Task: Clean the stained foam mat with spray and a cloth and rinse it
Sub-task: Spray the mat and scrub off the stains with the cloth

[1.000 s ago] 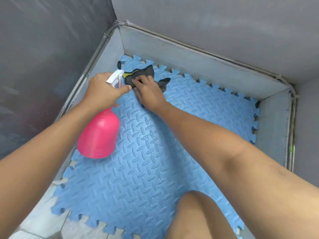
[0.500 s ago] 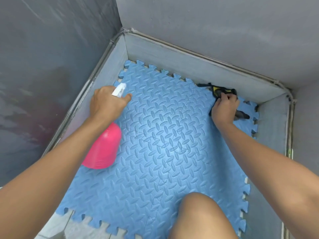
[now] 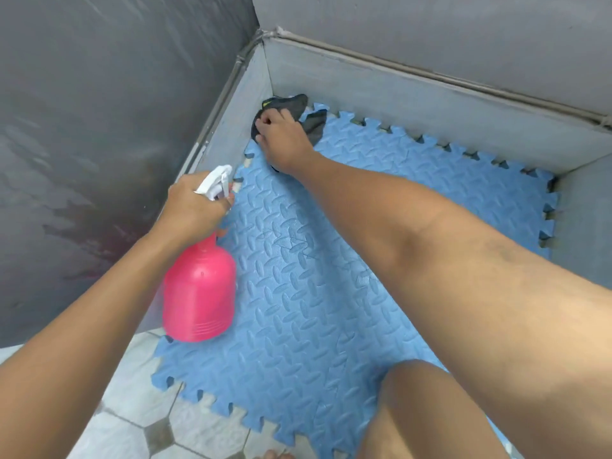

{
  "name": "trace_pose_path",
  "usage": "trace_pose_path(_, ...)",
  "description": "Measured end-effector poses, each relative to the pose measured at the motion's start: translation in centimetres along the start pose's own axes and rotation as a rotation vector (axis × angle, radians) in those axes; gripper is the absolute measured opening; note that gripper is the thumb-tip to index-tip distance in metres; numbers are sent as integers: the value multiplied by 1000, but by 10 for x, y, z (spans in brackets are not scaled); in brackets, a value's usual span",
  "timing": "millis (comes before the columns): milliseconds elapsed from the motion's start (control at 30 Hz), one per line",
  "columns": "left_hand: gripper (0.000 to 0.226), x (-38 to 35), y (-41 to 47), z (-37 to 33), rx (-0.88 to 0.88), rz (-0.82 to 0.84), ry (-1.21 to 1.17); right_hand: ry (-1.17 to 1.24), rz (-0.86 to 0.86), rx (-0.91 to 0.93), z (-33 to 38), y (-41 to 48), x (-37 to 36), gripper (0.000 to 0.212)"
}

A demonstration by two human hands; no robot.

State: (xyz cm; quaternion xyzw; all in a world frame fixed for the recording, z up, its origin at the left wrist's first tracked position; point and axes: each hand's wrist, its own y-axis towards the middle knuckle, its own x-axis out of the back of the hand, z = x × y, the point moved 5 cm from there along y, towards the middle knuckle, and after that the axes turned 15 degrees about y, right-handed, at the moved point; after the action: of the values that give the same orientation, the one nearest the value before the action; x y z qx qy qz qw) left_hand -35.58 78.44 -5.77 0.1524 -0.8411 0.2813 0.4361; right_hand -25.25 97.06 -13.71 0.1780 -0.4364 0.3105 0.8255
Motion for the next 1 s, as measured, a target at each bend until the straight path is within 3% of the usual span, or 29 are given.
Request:
trace_pose_path(133, 18, -17, -4, -8, -1, 67, -35, 81, -67, 42, -28, -29, 18, 37)
trace_pose_path(233, 43, -30, -3, -24, -56, 82, -9, 54, -263, -113, -92, -84, 58, 37)
trace_pose_path(367, 47, -48, -4, -42, -120, 150, 83, -49, -344, -273, -183, -192, 122, 39)
trace_pose_path(500, 50, -62, -12, -50, -156, 228, 124, -92, -615, -681, -252, -316, 165, 43)
trace_pose_path(633, 52, -53, -19, -47, -164, 206, 107, -50, -713, -905, -229, -328, 146, 39)
trace_pose_path(700, 40, -47, -22, -44, -134, 200, 25, -6, -691, -788, -187, -297, 124, 36)
trace_pose_path(767, 32, -44, -24, -43, -122, 180, -13, 25, -594, -514, -129, -266, 91, 34)
trace_pose_path(900, 34, -35, -29, -39, -120, 126, -52, 100, -112, 87, -10, -240, 18, 34)
trace_pose_path(967, 34, -32, -28, -36, -111, 125, -79, 109, 94, 284, -2, -242, 10, 34)
trace_pose_path(1000, 35, -32, -27, -35, -114, 128, -83, 93, 120, 325, -12, -240, 17, 34)
